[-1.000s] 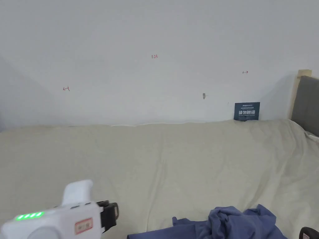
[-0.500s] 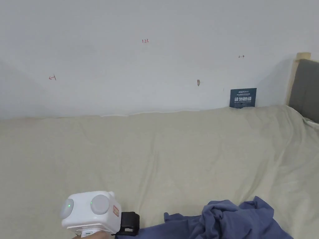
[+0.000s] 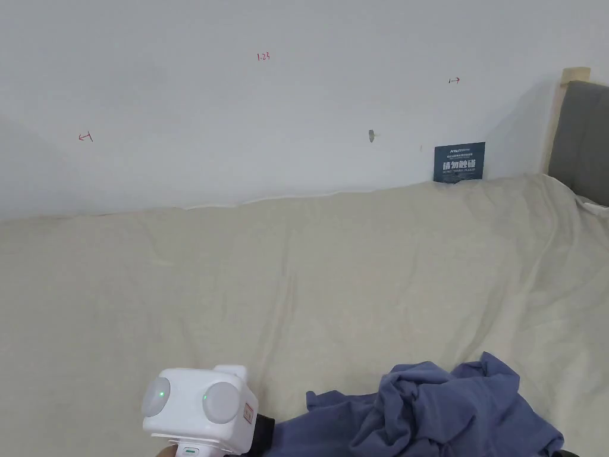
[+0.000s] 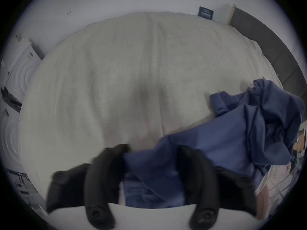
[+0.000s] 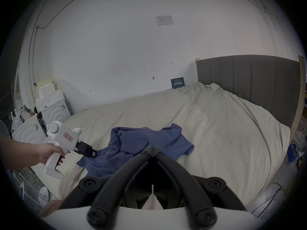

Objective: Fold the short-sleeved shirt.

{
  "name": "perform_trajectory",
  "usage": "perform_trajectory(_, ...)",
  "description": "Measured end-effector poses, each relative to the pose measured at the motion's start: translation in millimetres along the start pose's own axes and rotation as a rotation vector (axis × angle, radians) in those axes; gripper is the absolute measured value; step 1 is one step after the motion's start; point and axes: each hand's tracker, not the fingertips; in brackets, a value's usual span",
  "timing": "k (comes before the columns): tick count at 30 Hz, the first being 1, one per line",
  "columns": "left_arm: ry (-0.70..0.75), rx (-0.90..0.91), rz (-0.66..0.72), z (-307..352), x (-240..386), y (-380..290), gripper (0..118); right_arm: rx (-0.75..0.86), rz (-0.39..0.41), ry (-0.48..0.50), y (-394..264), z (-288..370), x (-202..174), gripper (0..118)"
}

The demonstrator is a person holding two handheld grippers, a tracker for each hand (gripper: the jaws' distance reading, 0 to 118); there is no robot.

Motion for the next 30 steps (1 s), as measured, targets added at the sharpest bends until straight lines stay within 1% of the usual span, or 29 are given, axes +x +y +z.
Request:
perform_trajectory(1,-0.018,0.037,-0.003,8,-1,1,16,0.000,-0.001,0.001,0,1,0,0)
perform_trajectory(2,-0.110,0.057,0.016,13,-2,2,7,0.002,-0.001,0.002,0,2,0,0)
perform_trajectory(3,-0.137,0.072,0.025,18,-1,2,7,0.007,0.002,0.002,0,3,0,0)
perform_trajectory(5,-0.128,0.047,-0.038,22,4,-1,7,0.022,0.005,-0.003,5,4,3,0)
perform_trajectory(6,-0.115,0.038,-0.076,23,7,-4,7,0.031,-0.006,-0.001,11,3,8,0)
perform_trajectory(7,-0.085,0.037,-0.109,24,7,-6,7,0.039,-0.029,0.007,19,0,16,0)
perform_trajectory(9,-0.081,0.034,-0.129,23,6,-10,7,0.071,-0.094,0.011,41,-10,37,0)
perform_trajectory(11,-0.087,0.039,-0.119,27,0,-12,7,0.054,-0.111,0.002,70,-27,59,0)
perform_trajectory(12,-0.106,0.049,-0.099,30,-4,-12,7,0.007,-0.112,-0.011,86,-41,70,0)
perform_trajectory(14,-0.133,0.055,-0.076,33,-9,-12,7,-0.136,-0.090,-0.024,112,-72,87,0)
perform_trajectory(15,-0.136,0.056,-0.075,35,-11,-12,7,-0.244,-0.070,-0.030,122,-92,94,0)
perform_trajectory(16,-0.140,0.060,-0.077,36,-13,-13,7,-0.356,-0.041,-0.029,129,-111,98,10)
perform_trajectory(17,-0.142,0.070,-0.080,38,-12,-13,7,-0.421,-0.037,-0.015,130,-126,99,36)
perform_trajectory(18,-0.145,0.080,-0.086,40,-13,-14,7,-0.474,0.016,-0.077,130,-138,97,77)
perform_trajectory(19,-0.149,0.088,-0.089,41,-14,-15,7,-0.535,0.046,-0.101,127,-153,95,118)
perform_trajectory(21,-0.161,0.094,-0.089,43,-14,-16,7,-0.694,0.065,-0.084,115,-181,92,107)
perform_trajectory(22,-0.155,0.102,-0.090,43,-15,-16,7,-0.705,0.087,-0.074,103,-192,90,107)
perform_trajectory(24,-0.167,0.094,-0.080,42,-17,-19,7,-0.726,0.046,-0.115,91,-211,86,107)
perform_trajectory(27,-0.171,0.095,-0.076,39,-20,-19,7,-0.812,-0.009,-0.128,70,-243,86,108)
perform_trajectory(28,-0.171,0.098,-0.074,38,-22,-20,7,-0.815,-0.033,-0.140,70,-252,87,108)
perform_trajectory(30,-0.177,0.091,-0.065,35,-24,-20,7,-0.821,-0.041,-0.172,62,-265,90,107)
